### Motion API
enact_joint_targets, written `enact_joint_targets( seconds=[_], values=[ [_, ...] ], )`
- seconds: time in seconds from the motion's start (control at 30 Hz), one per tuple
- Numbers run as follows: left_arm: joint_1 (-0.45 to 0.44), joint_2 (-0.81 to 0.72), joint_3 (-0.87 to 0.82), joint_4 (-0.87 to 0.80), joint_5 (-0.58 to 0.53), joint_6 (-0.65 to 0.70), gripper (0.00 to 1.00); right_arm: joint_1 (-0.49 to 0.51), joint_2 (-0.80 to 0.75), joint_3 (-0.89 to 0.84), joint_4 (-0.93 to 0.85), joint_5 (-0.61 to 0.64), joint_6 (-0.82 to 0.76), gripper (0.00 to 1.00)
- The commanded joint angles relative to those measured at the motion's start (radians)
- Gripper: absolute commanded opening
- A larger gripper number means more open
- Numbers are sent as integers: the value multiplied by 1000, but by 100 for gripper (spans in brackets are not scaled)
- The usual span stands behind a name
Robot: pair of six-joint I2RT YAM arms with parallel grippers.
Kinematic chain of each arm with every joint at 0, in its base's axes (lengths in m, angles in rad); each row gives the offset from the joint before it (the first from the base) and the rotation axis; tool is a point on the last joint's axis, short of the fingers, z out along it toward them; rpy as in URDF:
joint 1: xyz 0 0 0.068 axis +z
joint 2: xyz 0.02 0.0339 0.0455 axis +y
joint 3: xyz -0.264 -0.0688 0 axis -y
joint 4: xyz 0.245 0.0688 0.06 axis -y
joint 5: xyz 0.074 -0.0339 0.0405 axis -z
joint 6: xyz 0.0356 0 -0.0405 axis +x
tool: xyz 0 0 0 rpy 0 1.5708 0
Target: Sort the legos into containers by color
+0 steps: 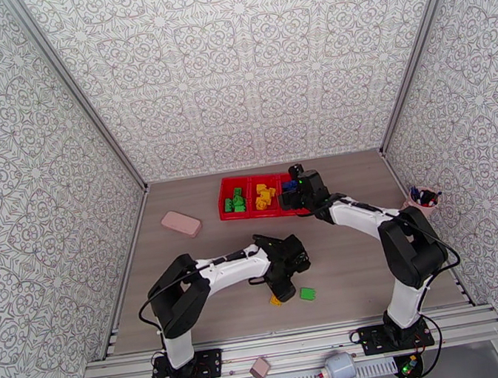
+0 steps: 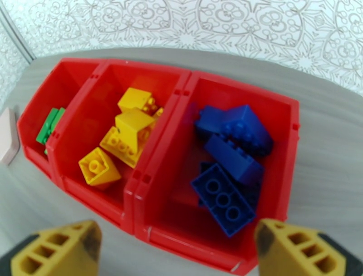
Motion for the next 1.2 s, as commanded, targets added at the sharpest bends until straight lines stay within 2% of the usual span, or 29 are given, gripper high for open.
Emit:
enact_joint_targets(
  seconds=[0.0, 0.27, 0.43, 0.73, 0.83, 0.93, 1.07, 1.17],
  values=[
    [9, -26, -13, -38, 16, -23, 61, -11, -25, -10, -15, 16, 8, 93],
    [17, -93, -78, -48, 17, -83, 66, -25, -39, -22, -17, 19, 8, 93],
    [24, -100, -99, -34, 20, -108, 55, -27, -40, -36, -8, 19, 16, 93],
    [28, -52, -92, -17, 42, -94, 54, -34, -70, -68, -4, 28, 19, 93],
    [34, -52, -93, -3, 33, -94, 45, -38, -82, -79, -4, 31, 19, 93],
    [41, -36, -82, -7, 37, -85, 45, -39, -90, -89, -2, 35, 22, 93],
    [41, -36, -71, -12, 27, -80, 35, -41, -101, -98, -3, 36, 22, 93],
    [44, -59, -78, -6, 4, -82, 34, -44, -118, -109, -7, 38, 20, 93]
  ],
)
